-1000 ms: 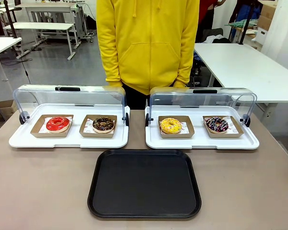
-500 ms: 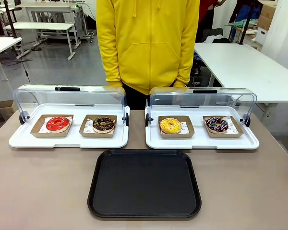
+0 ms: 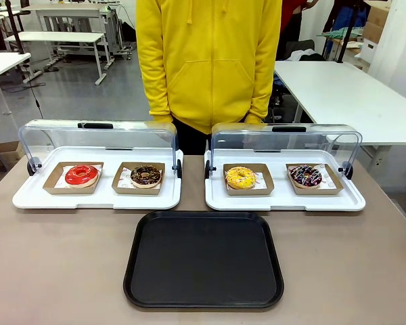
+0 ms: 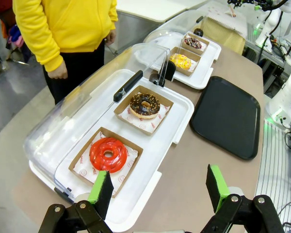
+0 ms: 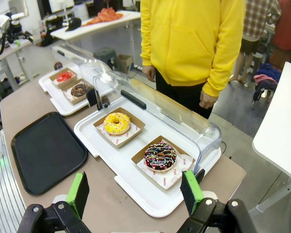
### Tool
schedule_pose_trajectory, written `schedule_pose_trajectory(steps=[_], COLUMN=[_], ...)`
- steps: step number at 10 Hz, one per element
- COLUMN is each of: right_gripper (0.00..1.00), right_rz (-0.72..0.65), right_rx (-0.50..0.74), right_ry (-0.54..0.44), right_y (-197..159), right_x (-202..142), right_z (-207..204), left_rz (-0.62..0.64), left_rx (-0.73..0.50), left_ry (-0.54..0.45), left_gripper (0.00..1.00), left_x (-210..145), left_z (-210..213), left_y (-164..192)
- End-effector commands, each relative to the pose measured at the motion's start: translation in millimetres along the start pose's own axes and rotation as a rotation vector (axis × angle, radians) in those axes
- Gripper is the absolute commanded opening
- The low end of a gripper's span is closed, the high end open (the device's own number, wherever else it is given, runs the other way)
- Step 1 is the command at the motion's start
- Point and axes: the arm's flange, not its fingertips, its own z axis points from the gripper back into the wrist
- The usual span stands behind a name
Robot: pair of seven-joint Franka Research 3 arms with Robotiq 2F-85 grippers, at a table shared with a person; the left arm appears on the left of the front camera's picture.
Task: Move the second donut from the left to the tray.
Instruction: Pick up the Paper togo box containing the Donut indicated by the person and place it on the Handle tray.
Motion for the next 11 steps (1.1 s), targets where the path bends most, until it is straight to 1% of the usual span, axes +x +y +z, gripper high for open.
schedule_pose_trajectory(steps=[1,11], right_gripper=[1.0,1.0], right_rz=[0.023,0.023], right_rx=[0.0,0.0], right_ry=[-0.025,-0.025], right_y=[-3.0,-3.0], right_x=[1.7,1.7], right_z=[-1.2,-1.2], left_rz=[-0.004,-0.004], left_rx=[-0.007,-0.007], left_ry=[-0.006,-0.006], left_gripper=[1.0,1.0], left_x=[1.2,1.2], left_z=[0.6,0.6], left_y=[-1.3,-1.3])
